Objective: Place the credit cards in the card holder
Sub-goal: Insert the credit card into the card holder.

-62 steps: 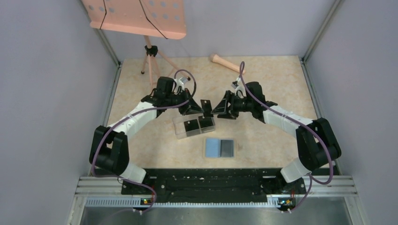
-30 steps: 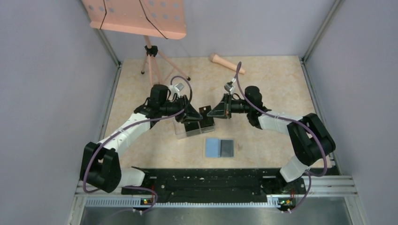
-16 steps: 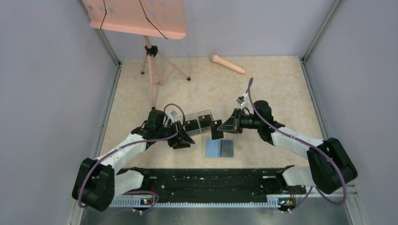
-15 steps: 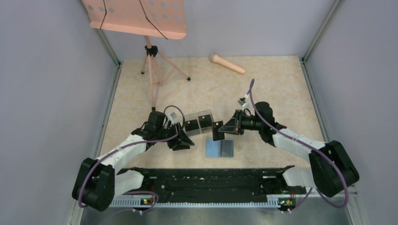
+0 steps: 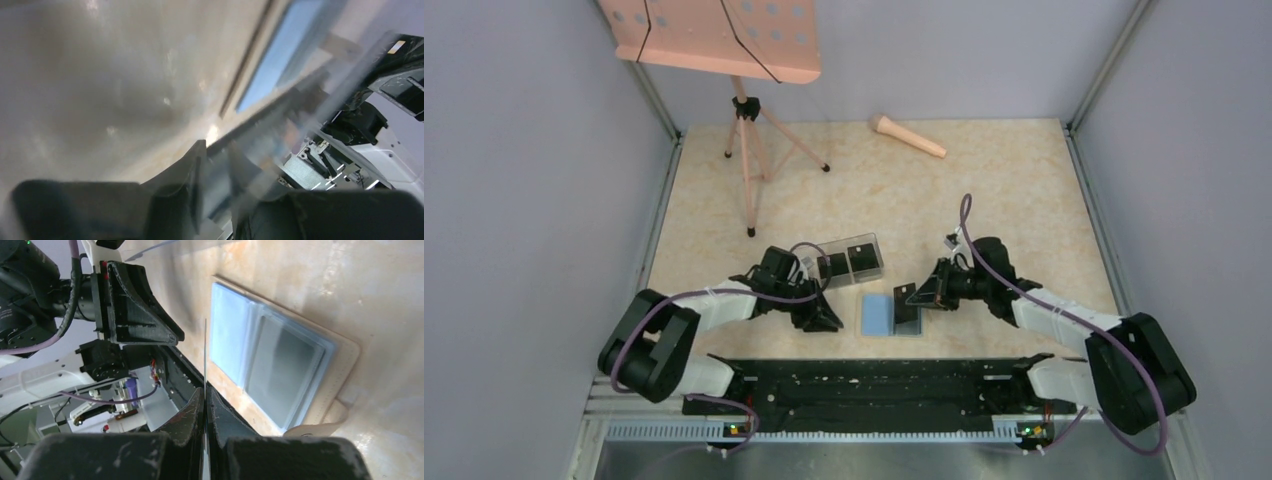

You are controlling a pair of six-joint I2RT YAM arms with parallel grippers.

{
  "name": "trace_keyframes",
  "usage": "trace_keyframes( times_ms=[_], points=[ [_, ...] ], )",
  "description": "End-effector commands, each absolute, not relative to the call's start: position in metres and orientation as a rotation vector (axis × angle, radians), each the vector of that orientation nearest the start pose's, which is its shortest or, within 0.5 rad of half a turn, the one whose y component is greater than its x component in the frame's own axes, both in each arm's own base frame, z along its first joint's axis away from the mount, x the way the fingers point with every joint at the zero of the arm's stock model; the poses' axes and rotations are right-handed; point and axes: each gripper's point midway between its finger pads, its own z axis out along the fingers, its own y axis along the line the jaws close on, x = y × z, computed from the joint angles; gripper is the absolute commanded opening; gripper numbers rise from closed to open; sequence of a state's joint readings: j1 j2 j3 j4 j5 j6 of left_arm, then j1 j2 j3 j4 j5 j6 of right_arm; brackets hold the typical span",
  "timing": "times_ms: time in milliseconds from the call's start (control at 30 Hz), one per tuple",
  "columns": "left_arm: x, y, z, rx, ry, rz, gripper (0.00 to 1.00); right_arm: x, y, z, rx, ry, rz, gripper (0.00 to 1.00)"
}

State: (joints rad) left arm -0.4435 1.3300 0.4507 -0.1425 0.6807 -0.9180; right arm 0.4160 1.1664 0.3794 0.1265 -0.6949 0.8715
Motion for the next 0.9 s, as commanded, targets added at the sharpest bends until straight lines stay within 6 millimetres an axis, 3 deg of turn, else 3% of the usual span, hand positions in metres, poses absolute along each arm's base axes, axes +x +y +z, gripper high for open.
trace_keyframes(
  times_ms=[0,233,433,867],
  points=[
    [0.166,-0.245,0.041,-0.368,2.822,-1.319,0.25,0.203,0.232,0.078,0.078,2.465,1.353,0.00],
    [0.155,-0.259,0.023,-0.395,2.921,-1.238,0.11,0.211,0.229,0.057,0.067,2.485,1.284,0.00],
    [0.150,-0.259,0.017,-0.406,2.953,-1.198,0.05,0.216,0.222,0.048,0.043,2.460,1.201,0.00],
    [0.145,-0.266,0.016,-0.399,2.990,-1.177,0.00,0.211,0.237,0.041,0.098,2.450,1.373,0.00]
  ],
)
